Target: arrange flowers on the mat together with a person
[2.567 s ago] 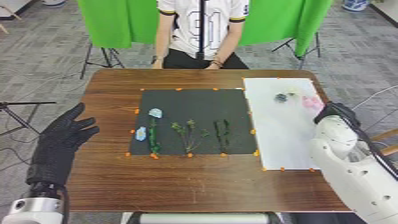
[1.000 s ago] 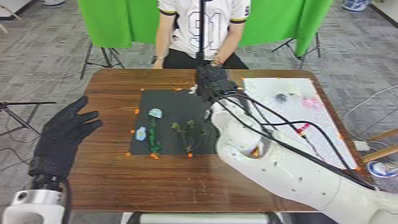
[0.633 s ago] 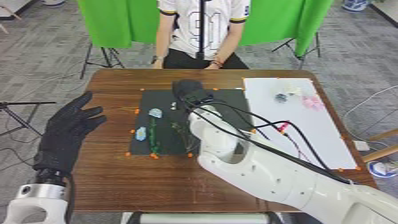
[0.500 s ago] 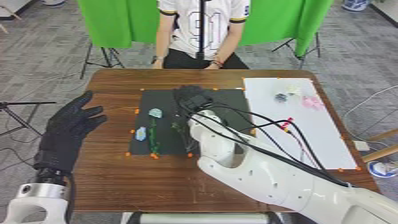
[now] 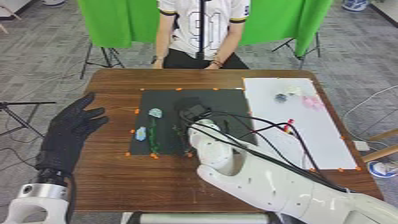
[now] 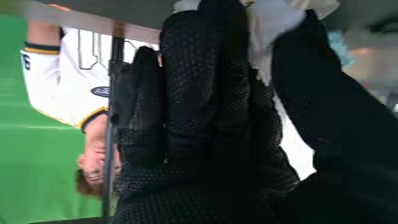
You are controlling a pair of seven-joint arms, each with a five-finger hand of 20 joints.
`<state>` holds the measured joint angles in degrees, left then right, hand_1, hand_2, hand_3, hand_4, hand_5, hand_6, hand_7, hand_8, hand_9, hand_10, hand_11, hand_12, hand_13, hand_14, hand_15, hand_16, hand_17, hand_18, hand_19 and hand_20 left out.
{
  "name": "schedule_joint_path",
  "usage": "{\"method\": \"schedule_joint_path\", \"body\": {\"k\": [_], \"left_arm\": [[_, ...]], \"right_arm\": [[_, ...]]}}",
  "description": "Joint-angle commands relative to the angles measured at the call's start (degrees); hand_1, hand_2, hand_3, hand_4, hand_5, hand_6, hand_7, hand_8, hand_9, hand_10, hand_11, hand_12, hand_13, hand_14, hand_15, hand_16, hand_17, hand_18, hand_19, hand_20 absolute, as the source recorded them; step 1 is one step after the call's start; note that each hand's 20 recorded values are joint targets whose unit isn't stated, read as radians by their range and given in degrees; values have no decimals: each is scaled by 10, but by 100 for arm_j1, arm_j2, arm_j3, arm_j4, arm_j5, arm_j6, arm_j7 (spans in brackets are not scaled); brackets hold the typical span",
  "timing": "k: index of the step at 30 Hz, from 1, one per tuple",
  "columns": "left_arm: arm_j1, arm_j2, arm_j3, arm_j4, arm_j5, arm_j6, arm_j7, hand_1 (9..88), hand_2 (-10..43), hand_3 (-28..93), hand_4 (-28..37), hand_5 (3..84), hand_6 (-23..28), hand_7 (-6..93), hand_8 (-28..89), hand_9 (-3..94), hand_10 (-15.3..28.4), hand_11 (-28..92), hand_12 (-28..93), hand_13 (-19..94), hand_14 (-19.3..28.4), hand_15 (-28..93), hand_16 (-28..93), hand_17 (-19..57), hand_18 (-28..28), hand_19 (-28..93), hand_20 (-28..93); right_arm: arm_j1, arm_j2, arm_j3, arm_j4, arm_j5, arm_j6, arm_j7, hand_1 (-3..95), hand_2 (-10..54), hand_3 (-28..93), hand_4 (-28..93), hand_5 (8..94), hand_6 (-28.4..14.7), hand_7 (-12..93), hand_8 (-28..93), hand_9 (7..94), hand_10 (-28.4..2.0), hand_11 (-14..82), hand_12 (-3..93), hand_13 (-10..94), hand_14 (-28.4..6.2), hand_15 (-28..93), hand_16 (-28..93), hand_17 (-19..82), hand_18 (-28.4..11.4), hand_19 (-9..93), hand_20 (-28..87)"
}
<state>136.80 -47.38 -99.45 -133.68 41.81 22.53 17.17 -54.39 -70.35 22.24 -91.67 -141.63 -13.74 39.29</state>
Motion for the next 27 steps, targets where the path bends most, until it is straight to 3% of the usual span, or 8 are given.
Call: {"method": "schedule_joint_path", "body": {"k": [1, 20, 27], "left_arm": [[137, 6, 12, 28, -25, -20, -61, 227, 46, 800, -283, 329, 74, 160, -112, 313, 191, 345, 95, 223, 257, 627, -128, -88, 225, 542, 152], [256, -33, -41, 11, 18, -44, -44, 230, 50, 797, -283, 330, 76, 158, -112, 312, 193, 344, 94, 223, 257, 628, -129, -88, 225, 543, 150], [332, -10, -42, 0, -24, 28, 74, 230, 50, 798, -283, 330, 75, 158, -111, 312, 193, 345, 94, 223, 256, 629, -129, -88, 226, 545, 150]], "right_arm": [[106, -9, -100, -96, -150, -79, 102, 441, -95, 682, -265, 644, -3, 157, -112, 725, -139, 283, 194, 707, -101, 619, 163, 463, -164, 932, 128], [256, 52, -205, -441, -133, -270, 121, 405, -95, 644, -246, 635, -6, 136, -106, 704, -159, 265, 178, 698, -120, 629, 154, 455, -182, 932, 121], [403, 117, -238, -510, -48, -145, 229, 383, -95, 632, -239, 623, -7, 125, -105, 720, -164, 255, 176, 711, -121, 633, 158, 466, -185, 932, 129]]}}
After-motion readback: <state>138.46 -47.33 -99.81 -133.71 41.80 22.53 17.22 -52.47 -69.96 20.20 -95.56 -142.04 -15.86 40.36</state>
